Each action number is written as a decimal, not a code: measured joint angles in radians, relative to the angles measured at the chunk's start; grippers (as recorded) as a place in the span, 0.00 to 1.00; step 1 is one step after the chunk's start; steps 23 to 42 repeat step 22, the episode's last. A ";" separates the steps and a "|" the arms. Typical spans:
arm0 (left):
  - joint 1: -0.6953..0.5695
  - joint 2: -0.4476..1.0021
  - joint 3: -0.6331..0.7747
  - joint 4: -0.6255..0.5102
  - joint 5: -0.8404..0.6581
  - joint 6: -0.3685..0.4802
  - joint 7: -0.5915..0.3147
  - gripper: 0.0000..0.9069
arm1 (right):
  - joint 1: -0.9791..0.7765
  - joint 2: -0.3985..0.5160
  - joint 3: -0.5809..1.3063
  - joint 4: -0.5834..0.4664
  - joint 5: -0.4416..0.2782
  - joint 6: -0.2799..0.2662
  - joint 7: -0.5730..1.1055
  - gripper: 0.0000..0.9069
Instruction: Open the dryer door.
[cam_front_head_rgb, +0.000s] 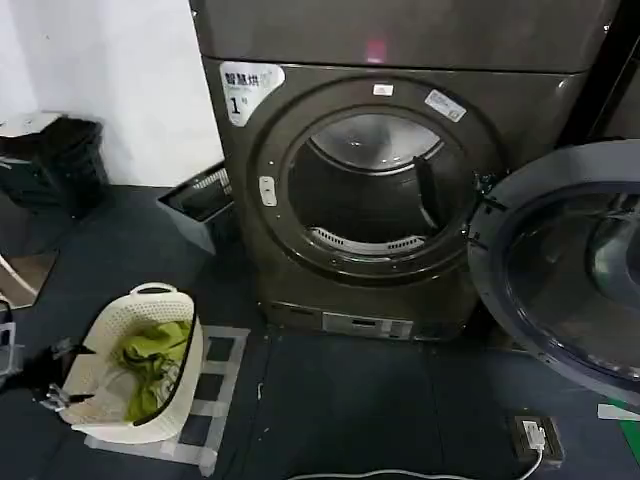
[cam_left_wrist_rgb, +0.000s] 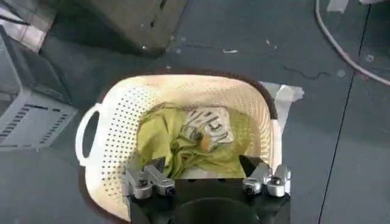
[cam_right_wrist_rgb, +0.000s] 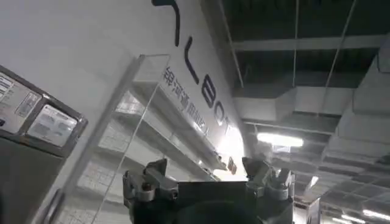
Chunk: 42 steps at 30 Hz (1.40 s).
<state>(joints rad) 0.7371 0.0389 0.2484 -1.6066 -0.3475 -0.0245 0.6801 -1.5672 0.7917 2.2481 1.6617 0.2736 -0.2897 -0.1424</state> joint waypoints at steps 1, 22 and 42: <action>0.000 0.000 0.000 0.002 0.000 -0.001 0.000 1.00 | -0.002 0.000 0.003 0.000 0.000 0.000 0.000 1.00; -0.007 -0.019 -0.011 0.021 0.094 -0.040 0.021 1.00 | -0.023 0.025 0.022 0.031 0.013 0.015 -0.021 1.00; -0.007 -0.019 -0.011 0.021 0.094 -0.040 0.021 1.00 | -0.023 0.025 0.022 0.031 0.013 0.015 -0.021 1.00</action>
